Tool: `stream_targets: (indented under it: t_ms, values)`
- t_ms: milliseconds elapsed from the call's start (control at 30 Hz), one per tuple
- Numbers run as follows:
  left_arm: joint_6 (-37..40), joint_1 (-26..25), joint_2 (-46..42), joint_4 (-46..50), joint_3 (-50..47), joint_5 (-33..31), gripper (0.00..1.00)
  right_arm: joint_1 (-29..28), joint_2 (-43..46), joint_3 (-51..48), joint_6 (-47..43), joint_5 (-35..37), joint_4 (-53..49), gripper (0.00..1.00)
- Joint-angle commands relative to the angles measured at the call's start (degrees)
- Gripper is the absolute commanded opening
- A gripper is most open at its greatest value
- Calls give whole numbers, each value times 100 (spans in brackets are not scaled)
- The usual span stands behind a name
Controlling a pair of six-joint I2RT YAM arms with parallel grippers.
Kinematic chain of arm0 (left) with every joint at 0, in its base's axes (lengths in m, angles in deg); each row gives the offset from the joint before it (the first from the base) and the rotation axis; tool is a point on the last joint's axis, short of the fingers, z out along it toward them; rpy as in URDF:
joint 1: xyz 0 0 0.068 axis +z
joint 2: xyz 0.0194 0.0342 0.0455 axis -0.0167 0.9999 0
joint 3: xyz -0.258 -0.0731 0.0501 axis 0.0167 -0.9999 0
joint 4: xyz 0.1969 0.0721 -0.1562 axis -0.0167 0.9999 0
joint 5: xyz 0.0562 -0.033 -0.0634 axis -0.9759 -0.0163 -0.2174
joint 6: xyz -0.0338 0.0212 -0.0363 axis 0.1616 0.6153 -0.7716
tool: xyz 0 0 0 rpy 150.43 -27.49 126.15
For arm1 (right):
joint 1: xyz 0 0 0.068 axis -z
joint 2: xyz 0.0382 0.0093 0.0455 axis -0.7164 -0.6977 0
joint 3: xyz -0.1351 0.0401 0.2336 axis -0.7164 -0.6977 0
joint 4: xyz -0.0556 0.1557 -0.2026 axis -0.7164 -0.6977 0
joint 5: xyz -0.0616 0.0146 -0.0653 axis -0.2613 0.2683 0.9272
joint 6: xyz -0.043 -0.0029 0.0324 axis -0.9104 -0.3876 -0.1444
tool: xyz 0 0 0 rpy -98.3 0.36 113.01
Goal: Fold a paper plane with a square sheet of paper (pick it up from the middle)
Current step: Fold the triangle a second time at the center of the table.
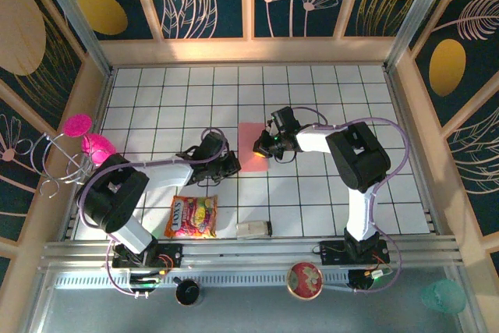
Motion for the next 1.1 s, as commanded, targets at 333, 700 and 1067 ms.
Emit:
stream_targets:
  t_ms: [333, 700, 1067]
  values:
    - [111, 106, 902, 15, 584, -120, 0, -17, -256, -124, -94, 440, -469, 0]
    - [-25, 104, 956, 222, 76, -67, 0, 196, -102, 254, -471, 595, -613, 0]
    - [27, 106, 1025, 160, 165, 39, 0, -17, 580, 258, -687, 623, -396, 0]
